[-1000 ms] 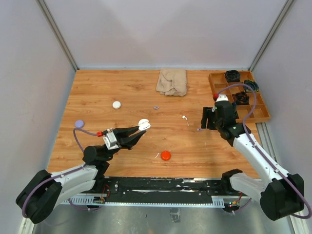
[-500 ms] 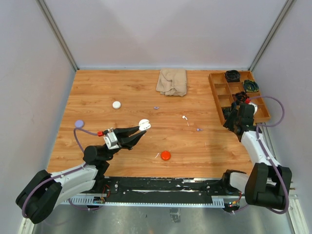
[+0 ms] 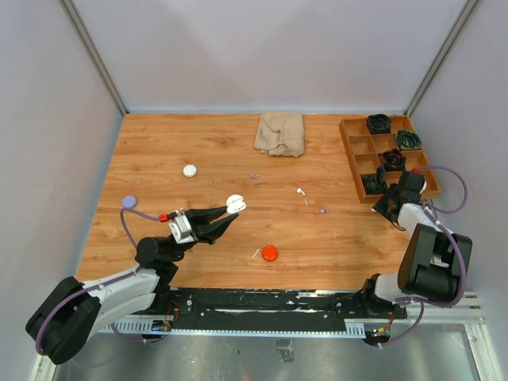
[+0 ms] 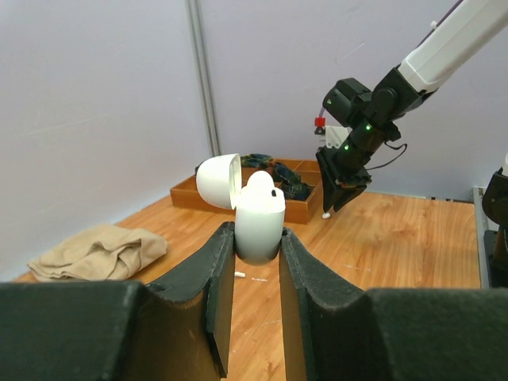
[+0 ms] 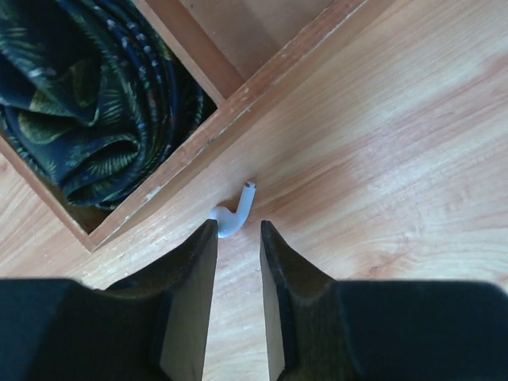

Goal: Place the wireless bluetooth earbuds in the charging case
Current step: Move the earbud to the center of the board.

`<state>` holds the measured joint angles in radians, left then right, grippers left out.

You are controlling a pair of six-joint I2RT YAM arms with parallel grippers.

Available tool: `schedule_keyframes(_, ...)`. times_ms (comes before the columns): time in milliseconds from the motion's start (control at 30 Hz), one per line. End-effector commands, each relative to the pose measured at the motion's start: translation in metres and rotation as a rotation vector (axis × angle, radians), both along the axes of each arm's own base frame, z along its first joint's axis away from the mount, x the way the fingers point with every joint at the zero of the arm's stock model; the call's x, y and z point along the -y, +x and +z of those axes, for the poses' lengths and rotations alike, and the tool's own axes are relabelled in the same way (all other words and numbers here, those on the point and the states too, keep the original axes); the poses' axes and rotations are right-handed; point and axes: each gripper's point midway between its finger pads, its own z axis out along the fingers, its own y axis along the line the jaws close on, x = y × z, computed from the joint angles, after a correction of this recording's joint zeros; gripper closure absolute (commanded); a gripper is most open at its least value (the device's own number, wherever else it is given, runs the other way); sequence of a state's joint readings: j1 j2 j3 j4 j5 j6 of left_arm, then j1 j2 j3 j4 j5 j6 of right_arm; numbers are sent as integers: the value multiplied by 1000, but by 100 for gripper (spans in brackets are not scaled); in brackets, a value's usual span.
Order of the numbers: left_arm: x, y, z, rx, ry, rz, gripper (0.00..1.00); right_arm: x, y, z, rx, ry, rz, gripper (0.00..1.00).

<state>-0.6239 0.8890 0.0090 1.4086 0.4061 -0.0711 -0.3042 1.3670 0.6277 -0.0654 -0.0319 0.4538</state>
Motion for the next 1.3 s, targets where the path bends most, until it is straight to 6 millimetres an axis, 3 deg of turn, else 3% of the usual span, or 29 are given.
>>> schedule_keyframes(0,-3,-6,-17,-11,25,-8,100,5,14,3,41,42,-13,73)
schedule_keyframes(267,-2,-6,-17,-13,29,-10,100,0,16,-5,21,79,19,78)
schedule_keyframes(567,-2,-6,-17,-14,27,-13,100,-17,5,-20,-54,178,35,83)
schedule_keyframes(833,-2,-6,-16,-14,26,-13,100,-52,-17,-28,-94,317,51,84)
schedule_keyframes(1267,-2,-6,-15,-17,23,-12,100,-115,-52,-17,-131,299,158,80)
